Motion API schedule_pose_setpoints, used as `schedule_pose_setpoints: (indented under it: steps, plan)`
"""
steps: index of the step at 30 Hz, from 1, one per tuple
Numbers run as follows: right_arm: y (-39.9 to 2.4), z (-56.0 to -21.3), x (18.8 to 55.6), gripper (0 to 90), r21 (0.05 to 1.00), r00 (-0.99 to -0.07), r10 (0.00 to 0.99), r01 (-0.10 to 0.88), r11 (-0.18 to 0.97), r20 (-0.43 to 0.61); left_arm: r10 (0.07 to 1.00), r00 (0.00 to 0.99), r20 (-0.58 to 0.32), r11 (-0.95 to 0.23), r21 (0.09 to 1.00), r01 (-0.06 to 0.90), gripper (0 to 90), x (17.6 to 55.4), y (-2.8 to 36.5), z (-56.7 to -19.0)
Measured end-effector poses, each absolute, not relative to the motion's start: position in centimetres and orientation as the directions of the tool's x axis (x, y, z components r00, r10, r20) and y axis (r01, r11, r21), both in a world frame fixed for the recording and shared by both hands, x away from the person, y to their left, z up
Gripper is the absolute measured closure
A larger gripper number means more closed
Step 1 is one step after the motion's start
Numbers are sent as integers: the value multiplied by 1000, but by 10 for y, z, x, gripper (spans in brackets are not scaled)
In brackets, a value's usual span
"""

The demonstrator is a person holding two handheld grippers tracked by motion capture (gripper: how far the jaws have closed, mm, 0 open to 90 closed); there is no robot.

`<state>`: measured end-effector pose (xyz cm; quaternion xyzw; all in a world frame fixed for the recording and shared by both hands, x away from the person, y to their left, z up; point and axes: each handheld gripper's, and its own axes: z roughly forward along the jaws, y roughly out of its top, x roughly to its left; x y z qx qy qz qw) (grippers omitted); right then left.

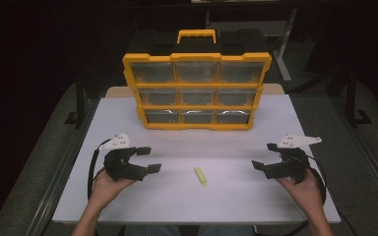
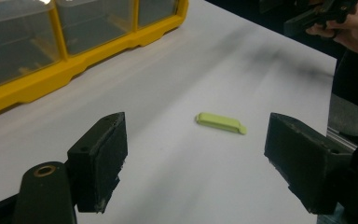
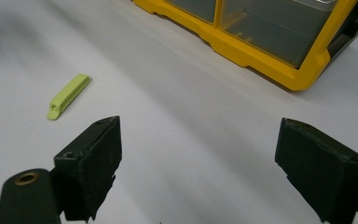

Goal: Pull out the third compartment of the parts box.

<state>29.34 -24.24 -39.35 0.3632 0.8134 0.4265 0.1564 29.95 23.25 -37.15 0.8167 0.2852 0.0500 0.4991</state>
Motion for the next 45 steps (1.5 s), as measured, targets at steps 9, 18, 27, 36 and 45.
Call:
schedule_pose_setpoints:
  steps: [9, 18, 27, 36, 45]
  plan:
    - [-240, -394, 294, 138, 803, -695, 717, 455, 386, 50, 480, 848, -224, -326, 852, 410, 220, 315, 212, -357]
    - [-239, -393, 295, 138, 802, -698, 714, 457, 385, 56, 449, 848, -283, -282, 856, 434, 229, 329, 195, -347]
    - [-240, -392, 295, 138, 806, -702, 710, 448, 386, 50, 442, 836, -327, -265, 842, 469, 240, 341, 177, -339]
    - [-240, -392, 295, 138, 804, -703, 709, 452, 387, 54, 449, 814, -368, -216, 840, 498, 255, 355, 163, -331]
    - [-237, -392, 296, 138, 794, -712, 700, 453, 405, 50, 467, 788, -401, -134, 849, 511, 272, 370, 149, -318]
